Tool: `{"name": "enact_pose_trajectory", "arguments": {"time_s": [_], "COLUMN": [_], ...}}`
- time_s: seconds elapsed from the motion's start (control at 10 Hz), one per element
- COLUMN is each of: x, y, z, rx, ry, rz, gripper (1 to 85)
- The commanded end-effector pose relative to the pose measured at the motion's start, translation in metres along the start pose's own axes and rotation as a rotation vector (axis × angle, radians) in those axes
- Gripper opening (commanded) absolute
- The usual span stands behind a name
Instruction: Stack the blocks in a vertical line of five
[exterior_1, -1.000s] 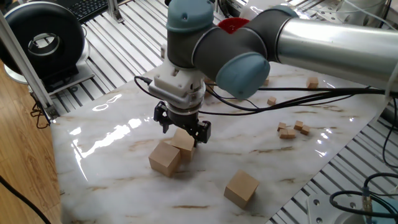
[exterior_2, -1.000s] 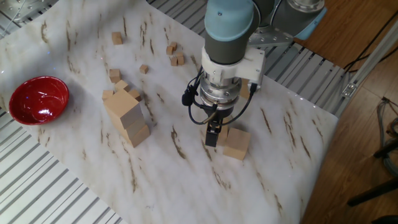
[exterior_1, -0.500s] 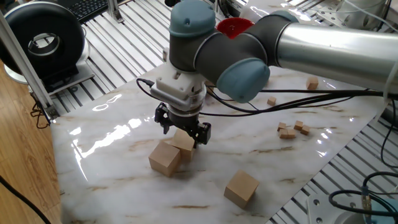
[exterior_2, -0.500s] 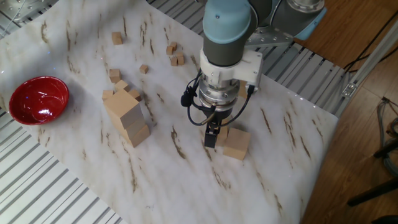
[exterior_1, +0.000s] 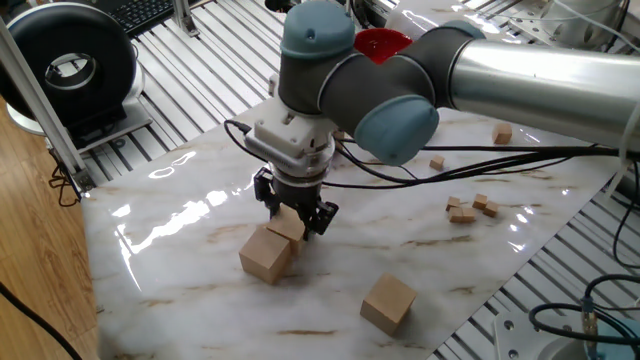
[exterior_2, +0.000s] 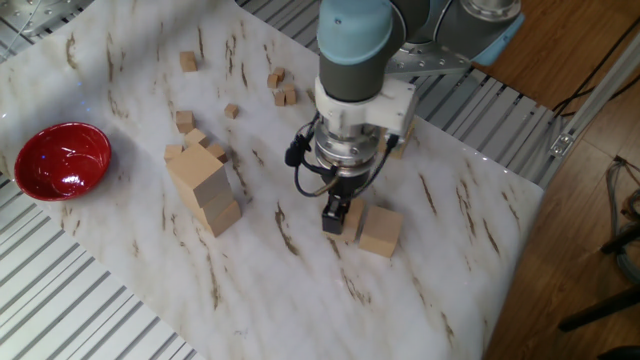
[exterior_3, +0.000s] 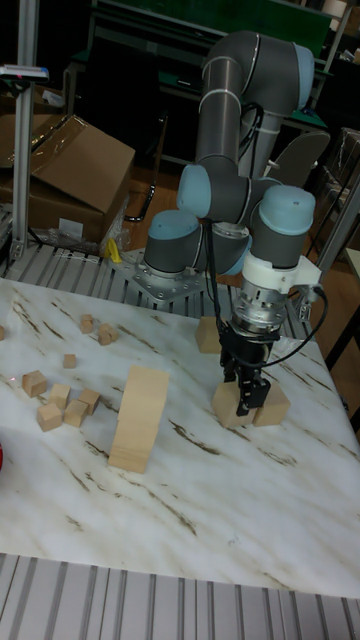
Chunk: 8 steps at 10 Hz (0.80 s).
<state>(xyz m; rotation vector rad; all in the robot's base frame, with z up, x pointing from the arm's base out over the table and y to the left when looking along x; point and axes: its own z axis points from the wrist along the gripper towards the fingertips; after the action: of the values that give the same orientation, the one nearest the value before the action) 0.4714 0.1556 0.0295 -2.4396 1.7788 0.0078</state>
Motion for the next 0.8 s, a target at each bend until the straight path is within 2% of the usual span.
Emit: {"name": "enact_pose_trajectory", "arguments": {"time_s": [0.0,0.2,0.5,0.7], "x": [0.007,0.011,0.016,0.02], "y": [-0.003,-0.012,-0.029,-0.034], "z": [-0.009,-0.021,-0.054,-0.066], "rx": [0.014,0.014,-0.02,-0.037], "ry": [-0.011,-0.008,-0.01,0.004], "rz": [0.045,0.058,0.059,0.077], "gripper": [52.7,52.7,52.7,52.0]}}
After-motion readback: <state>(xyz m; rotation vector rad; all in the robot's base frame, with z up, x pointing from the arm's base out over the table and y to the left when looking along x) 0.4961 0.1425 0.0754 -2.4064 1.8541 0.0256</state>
